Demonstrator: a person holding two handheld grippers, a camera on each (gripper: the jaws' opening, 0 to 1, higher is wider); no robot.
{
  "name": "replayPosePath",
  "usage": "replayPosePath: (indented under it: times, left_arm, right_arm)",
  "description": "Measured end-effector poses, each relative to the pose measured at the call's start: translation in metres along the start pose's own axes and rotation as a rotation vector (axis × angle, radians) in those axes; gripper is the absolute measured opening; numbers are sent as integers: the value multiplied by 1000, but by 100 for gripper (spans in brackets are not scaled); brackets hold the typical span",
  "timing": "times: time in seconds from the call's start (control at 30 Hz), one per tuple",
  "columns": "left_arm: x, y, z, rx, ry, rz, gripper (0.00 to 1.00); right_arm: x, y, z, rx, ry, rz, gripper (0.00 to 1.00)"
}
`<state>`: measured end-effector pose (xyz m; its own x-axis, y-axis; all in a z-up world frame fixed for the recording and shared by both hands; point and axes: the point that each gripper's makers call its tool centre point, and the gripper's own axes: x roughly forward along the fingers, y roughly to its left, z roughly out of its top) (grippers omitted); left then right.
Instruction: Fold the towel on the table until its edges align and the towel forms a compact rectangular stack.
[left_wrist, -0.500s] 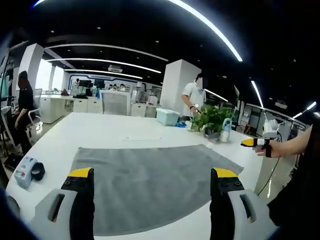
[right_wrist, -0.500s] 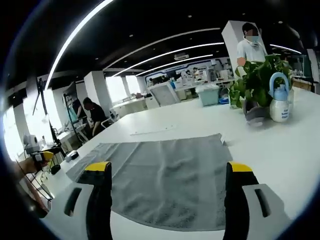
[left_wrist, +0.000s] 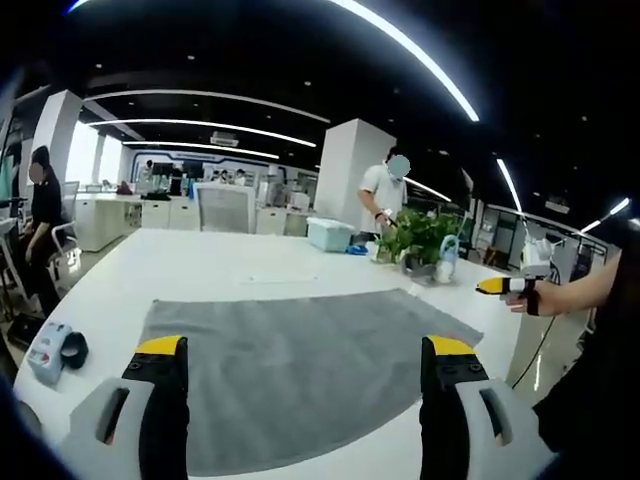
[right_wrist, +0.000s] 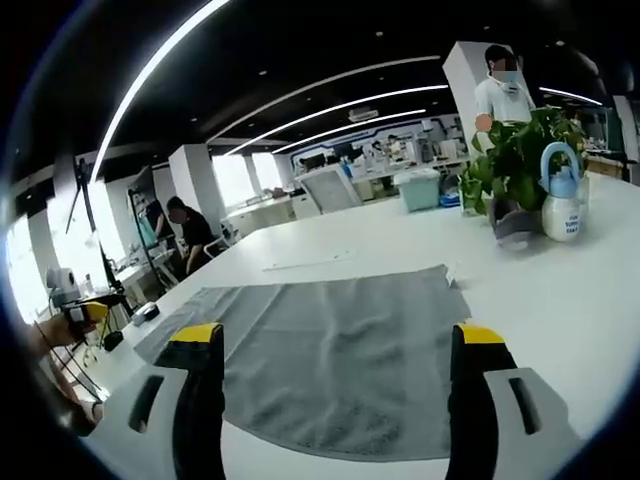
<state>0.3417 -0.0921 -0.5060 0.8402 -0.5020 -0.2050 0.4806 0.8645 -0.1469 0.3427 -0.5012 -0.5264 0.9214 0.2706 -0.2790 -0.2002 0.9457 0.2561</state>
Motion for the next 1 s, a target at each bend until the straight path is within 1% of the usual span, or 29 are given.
replayPosePath:
  times: [0.17, 0.27, 0.37, 0.47, 0.6, 0.67, 0.77, 0.83, 0.9, 1.0]
  left_arm:
    - [-1, -6, -3, 19, 19, -10, 100]
    - [0, -8, -2, 26, 20, -16, 100]
    - [2, -11, -1, 26, 25, -24, 100]
    - [3, -14, 0, 31, 24, -29, 100]
    - [4, -19, -1, 25, 19, -34, 100]
    - [6, -22, -2, 25, 24, -39, 100]
    - [10, -30, -6, 34, 34, -65, 100]
    - [12, -37, -11, 40, 54, -85, 100]
    - [13, -42, -13, 49, 63, -86, 100]
    - [14, -47, -10, 48, 53, -73, 100]
  right_arm:
    - [1, 0, -2, 10, -5, 4, 94]
    - [0, 0, -2, 6, -10, 7, 94]
    - [-2, -2, -3, -1, -13, 4, 94]
    - [-5, -8, -2, 10, -18, -1, 94]
    - [-9, -13, -1, 1, -5, -8, 93]
    - [-11, -17, 1, -9, -1, -11, 93]
    - [-17, -23, 6, -24, -4, -14, 93]
    - [-22, -26, 7, -35, -3, -21, 93]
    - [-28, -34, 8, -32, -2, -30, 93]
    - [-31, -46, 8, -25, 5, -41, 92]
